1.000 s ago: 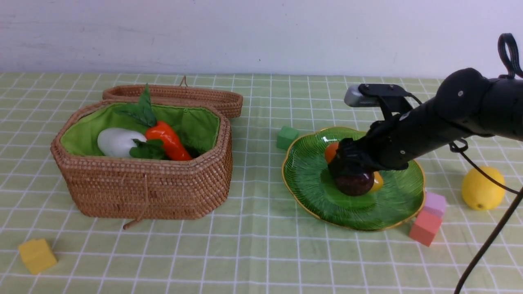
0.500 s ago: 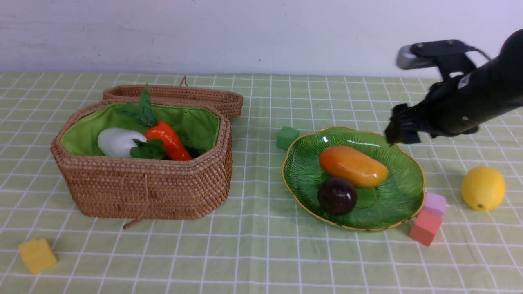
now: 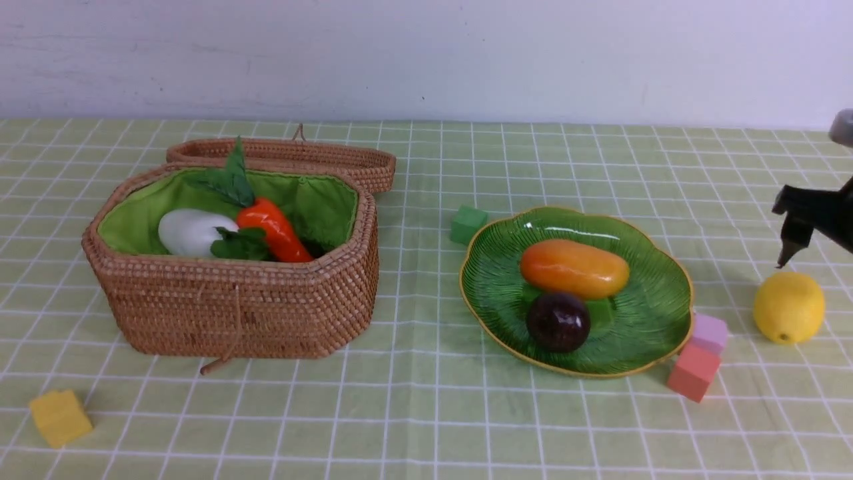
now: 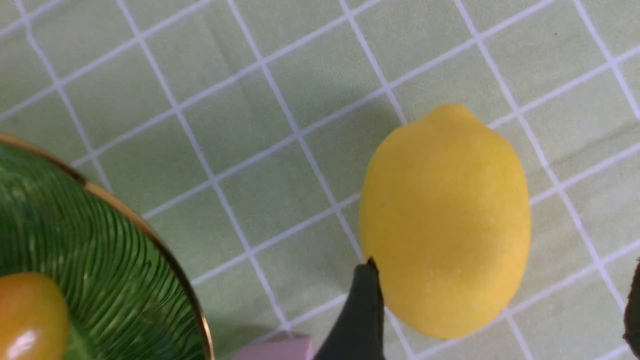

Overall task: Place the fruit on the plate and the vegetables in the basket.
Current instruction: Use the right arm to grab a lemon and put it into the right plate

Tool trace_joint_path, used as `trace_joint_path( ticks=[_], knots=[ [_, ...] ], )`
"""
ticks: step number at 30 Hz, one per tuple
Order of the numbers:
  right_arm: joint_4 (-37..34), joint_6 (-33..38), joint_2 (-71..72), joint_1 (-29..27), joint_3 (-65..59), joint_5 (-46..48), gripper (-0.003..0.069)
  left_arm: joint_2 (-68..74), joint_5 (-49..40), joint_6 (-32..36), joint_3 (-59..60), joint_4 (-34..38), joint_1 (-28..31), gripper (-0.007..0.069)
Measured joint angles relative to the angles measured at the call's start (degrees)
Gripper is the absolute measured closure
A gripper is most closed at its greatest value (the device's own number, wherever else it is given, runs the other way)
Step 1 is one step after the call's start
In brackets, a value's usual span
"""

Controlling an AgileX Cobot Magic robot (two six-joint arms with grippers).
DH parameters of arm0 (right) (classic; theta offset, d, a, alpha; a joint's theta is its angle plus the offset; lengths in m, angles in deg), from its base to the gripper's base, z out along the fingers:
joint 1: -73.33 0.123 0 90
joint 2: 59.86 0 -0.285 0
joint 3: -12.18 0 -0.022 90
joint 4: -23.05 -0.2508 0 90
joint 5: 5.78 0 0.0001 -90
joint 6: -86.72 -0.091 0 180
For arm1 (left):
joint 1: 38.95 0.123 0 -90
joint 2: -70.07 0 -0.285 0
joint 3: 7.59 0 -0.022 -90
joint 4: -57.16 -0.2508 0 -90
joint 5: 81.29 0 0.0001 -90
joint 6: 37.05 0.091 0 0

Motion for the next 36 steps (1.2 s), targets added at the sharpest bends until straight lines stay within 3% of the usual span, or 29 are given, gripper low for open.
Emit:
trace_joint_path(
  ticks=[9, 16, 20, 23, 29, 33, 36],
  knots=[
    [6.8, -4.8, -10.0, -0.1, 0.4, -5.4, 0.0041, 0.0, 0.0, 0.0, 0.0, 0.0, 0.0, 0.0386],
    [6.7, -4.6, -10.4, -0.1, 1.0, -5.0, 0.0071, 0.0, 0.0, 0.0, 0.0, 0.0, 0.0, 0.0386],
    [2.9, -2.1, -8.5, -0.1, 0.6, -4.4, 0.0071, 0.0, 0.0, 0.0, 0.0, 0.0, 0.0, 0.0386],
    [-5.3, 2.8, -3.7, 0.8, 0.5, -5.4, 0.0071, 0.0, 0.0, 0.0, 0.0, 0.0, 0.0, 0.0386],
    [-18.3, 17.4, 1.9, 7.8, 0.5, -9.7, 0.0071, 0.0, 0.0, 0.0, 0.0, 0.0, 0.0, 0.0386],
    [-21.6, 18.9, -0.8, 11.9, 0.5, -9.7, 0.0071, 0.0, 0.0, 0.0, 0.0, 0.0, 0.0, 0.0386],
    [-22.0, 15.8, -4.2, 13.7, 0.5, -8.8, 0.0071, 0.0, 0.0, 0.0, 0.0, 0.0, 0.0, 0.0386]
  ],
)
